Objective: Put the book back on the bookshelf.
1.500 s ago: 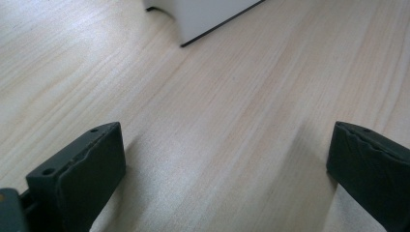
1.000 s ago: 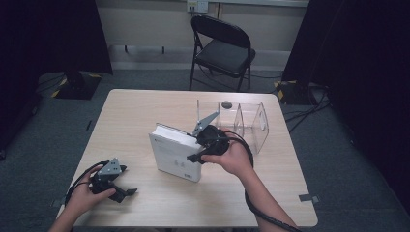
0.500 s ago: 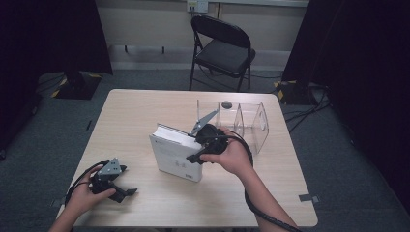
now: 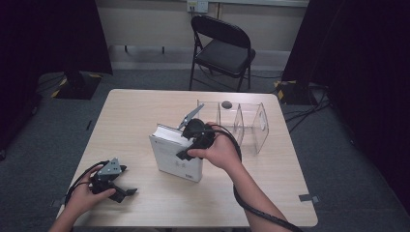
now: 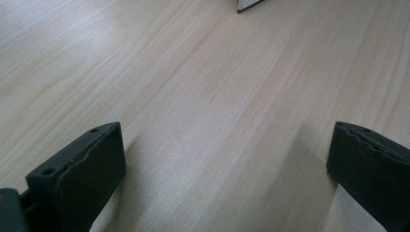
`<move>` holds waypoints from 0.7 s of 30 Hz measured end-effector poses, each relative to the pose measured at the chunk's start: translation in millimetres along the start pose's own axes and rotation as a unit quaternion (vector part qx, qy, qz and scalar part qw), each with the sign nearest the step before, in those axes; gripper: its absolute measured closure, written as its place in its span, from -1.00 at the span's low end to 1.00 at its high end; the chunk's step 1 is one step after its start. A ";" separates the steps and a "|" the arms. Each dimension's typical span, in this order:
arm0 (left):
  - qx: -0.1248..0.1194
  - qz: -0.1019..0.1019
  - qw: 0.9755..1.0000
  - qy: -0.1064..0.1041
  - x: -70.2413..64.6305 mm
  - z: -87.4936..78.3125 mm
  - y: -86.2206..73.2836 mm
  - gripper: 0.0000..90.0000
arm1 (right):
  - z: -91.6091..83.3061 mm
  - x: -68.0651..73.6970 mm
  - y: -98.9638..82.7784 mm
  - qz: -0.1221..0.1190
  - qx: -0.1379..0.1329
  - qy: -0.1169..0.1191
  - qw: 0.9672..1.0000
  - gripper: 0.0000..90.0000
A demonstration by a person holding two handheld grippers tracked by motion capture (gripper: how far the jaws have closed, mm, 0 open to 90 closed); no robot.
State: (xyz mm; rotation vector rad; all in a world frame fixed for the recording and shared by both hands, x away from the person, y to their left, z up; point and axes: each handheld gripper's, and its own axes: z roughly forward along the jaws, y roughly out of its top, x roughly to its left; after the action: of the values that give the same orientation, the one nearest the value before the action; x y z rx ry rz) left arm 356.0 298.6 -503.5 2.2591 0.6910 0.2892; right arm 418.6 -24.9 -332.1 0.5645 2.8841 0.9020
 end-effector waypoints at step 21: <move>0.000 0.000 1.000 -0.001 0.1 0.0 0.1 -1.00 | 9.2 1.3 14.4 -0.010 0.040 -0.023 0.999 -0.19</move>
State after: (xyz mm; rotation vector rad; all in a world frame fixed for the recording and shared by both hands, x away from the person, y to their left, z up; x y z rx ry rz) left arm 356.1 298.7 -503.5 2.2592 0.6902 0.2881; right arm 423.7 -8.5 -331.6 0.5549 2.8891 0.7649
